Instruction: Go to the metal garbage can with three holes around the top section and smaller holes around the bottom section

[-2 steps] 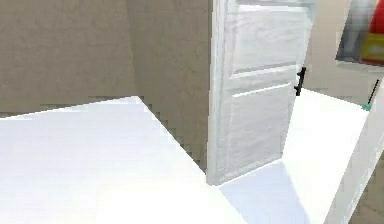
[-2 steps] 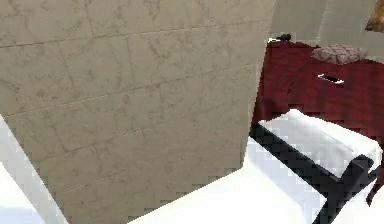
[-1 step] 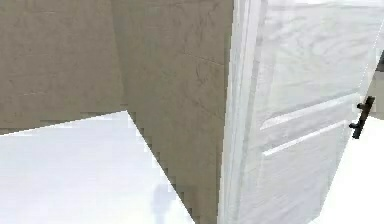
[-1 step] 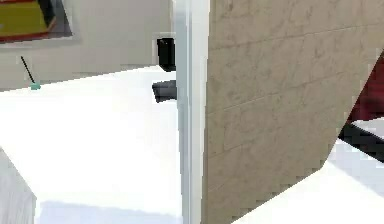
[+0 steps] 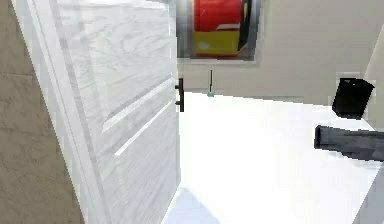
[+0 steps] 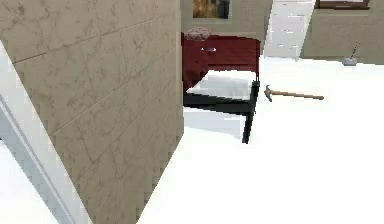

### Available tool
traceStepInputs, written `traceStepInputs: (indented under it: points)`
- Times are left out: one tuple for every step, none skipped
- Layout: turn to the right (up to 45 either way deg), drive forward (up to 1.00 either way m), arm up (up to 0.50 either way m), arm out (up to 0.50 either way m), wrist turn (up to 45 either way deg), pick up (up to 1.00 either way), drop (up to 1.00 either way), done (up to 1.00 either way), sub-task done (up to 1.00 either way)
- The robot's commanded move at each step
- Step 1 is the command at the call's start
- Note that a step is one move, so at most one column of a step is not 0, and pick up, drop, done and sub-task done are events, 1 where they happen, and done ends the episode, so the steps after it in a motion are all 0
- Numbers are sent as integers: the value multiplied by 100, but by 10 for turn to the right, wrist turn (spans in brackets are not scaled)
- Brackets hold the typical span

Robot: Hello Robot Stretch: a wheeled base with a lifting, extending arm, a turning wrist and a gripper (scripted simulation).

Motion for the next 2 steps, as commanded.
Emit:
traceStepInputs:
  points:
    - [120, 0, 0, 0, 0, 0, 0, 0, 0]
    - [0, 100, 0, 0, 0, 0, 0, 0, 0]
